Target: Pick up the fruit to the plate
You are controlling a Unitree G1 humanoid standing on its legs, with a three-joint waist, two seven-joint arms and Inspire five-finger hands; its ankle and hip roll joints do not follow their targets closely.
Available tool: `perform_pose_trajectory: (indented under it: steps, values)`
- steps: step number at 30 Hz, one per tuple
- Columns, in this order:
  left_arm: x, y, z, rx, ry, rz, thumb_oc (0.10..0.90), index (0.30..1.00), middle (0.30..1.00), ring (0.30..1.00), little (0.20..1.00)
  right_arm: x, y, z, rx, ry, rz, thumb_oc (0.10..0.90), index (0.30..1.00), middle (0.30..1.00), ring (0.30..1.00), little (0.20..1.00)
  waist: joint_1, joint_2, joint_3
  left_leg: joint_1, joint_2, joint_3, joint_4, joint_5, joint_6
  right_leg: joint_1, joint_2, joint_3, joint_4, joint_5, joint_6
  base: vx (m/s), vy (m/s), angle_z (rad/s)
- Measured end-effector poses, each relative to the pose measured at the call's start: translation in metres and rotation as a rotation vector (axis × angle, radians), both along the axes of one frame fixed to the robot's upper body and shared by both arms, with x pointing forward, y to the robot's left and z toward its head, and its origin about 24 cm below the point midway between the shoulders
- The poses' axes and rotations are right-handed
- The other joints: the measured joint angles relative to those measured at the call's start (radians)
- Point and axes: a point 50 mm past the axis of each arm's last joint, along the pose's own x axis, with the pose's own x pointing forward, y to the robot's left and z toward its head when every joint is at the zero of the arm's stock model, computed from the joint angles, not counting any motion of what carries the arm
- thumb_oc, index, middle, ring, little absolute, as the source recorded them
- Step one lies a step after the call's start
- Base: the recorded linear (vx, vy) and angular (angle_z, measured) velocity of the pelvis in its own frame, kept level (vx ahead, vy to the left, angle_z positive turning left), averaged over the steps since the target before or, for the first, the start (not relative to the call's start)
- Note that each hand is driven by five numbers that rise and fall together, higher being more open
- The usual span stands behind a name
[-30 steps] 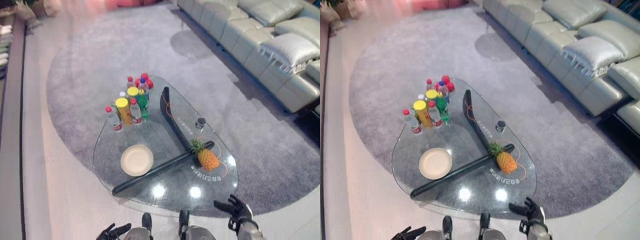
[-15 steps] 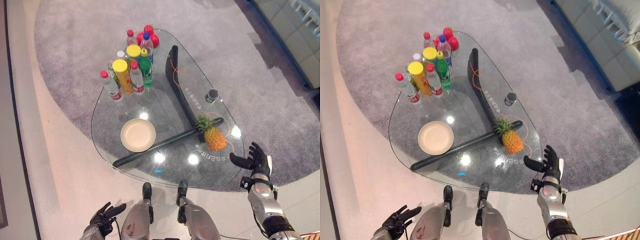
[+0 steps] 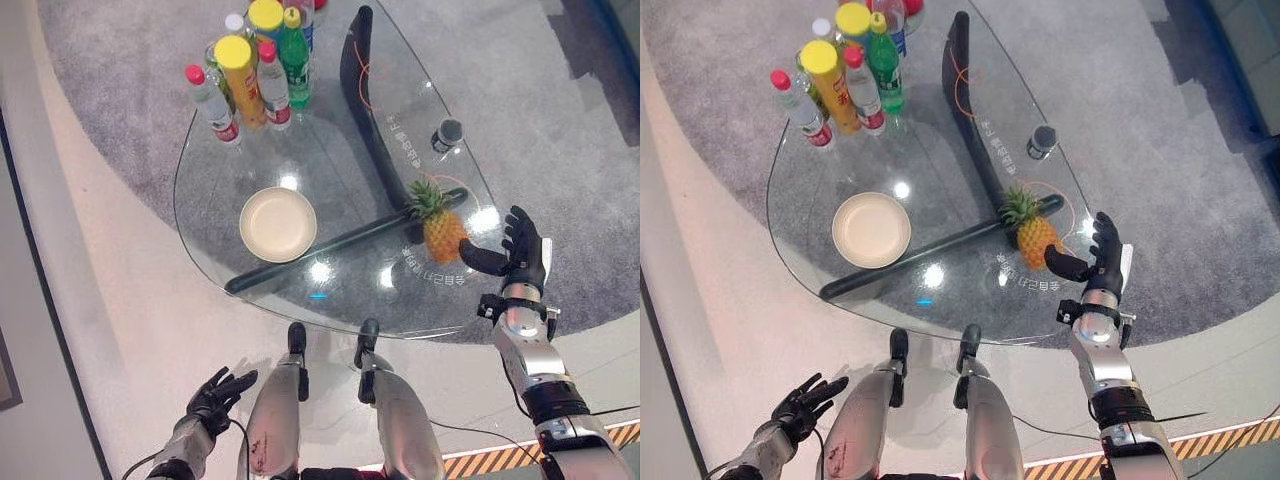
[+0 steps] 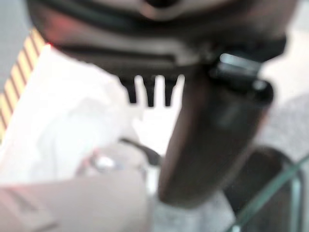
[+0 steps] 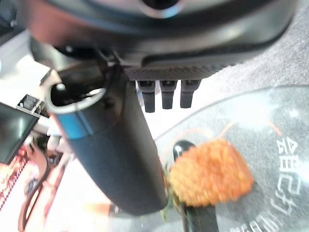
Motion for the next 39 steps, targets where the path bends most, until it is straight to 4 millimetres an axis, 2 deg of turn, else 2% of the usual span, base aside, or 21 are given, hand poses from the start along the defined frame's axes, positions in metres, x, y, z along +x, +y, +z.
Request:
perform_pose_trajectory:
  steps: [8,12,26,39]
  values:
    - [0.009,-0.004,0.006,-0.005,-0.036,0.000,0.800,0.900,0.900,0.900,0.900,0.018,0.006,0.023,-0.087,0.014,0.031,0.800,0.900,0.900,0.900,0.900,0.007,0.007,0.005,-0.088,-0.003,-0.012,0.033,0.002,0.009,-0.087,-0.008,-0.002,0.040,-0.003,-0.002,0.00,0.013,0.01]
    - [0.020,-0.008,0.011,-0.003,-0.066,-0.030,0.800,0.900,0.900,0.900,0.900,0.025,-0.002,0.027,-0.148,0.075,-0.002,0.800,0.900,0.900,0.900,0.900,0.026,0.007,0.005,-0.109,-0.003,-0.015,0.036,0.002,0.009,-0.111,-0.008,-0.004,0.049,-0.007,-0.002,0.00,0.004,0.01]
    - [0.031,-0.009,0.019,0.007,-0.100,-0.048,0.800,0.900,0.900,0.900,0.900,0.038,-0.009,0.049,-0.330,0.160,-0.075,0.800,0.900,0.900,0.900,0.900,0.025,0.007,0.005,-0.192,-0.004,-0.017,0.065,0.003,0.011,-0.198,-0.014,-0.004,0.088,-0.014,-0.005,0.00,0.006,0.00]
    - [0.035,-0.011,0.022,-0.006,-0.120,-0.047,0.800,0.900,0.900,0.900,0.900,0.045,-0.011,0.047,-0.308,0.227,-0.072,0.800,0.900,0.900,0.900,0.900,0.027,0.008,0.006,-0.204,-0.008,-0.017,0.067,0.005,0.014,-0.214,-0.024,-0.004,0.104,-0.019,-0.005,0.00,0.008,0.00]
